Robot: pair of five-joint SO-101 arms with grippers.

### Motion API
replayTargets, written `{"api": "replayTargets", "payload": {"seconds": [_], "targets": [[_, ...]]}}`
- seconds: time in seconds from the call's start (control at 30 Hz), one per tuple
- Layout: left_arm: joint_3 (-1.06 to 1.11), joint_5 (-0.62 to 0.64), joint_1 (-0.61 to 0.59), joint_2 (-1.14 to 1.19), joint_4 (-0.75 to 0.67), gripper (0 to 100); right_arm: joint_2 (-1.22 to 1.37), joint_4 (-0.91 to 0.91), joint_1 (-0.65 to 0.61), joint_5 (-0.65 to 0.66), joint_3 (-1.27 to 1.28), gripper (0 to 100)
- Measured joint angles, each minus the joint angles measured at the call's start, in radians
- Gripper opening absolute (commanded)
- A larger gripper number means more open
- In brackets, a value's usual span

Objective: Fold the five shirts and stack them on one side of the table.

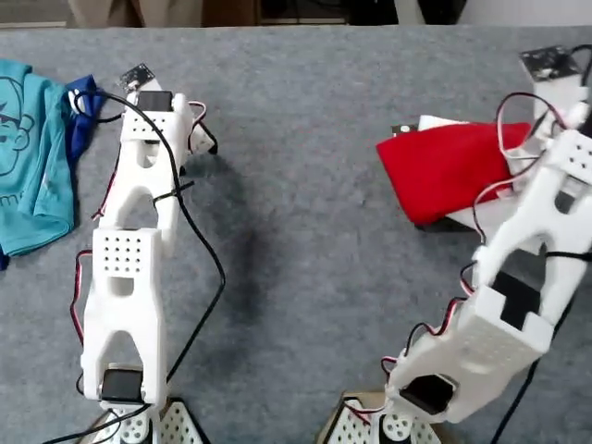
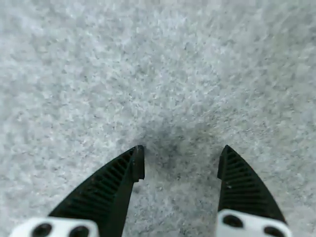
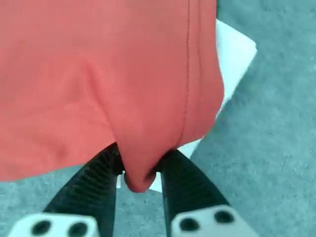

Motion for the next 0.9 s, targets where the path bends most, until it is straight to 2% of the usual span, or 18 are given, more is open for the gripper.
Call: {"api": "replayTargets", "payload": {"seconds": [0.27,0.53,0.67,0.8,0.9], "targets": [[-0.017,0.000,0.000,0.014,0.000,25,0.000,-0.017,0.021,0.008,0.000,1.6],[-0.017,-0.032,0.000,0.014,0.000,25,0.000,-0.017,0.021,0.037,0.000,25.8],[-0.023,-0.051,0.005,0.014,0.000,25,0.000,0.006,0.035,0.037,-0.032,25.4],[-0.100,-0.172,0.014,0.014,0.005,25,-0.054,0.071,0.055,0.037,-0.126,25.4],[-0.175,-0.189,0.017,0.014,0.066,25,-0.086,0.129,0.066,0.037,-0.193,25.4]]}}
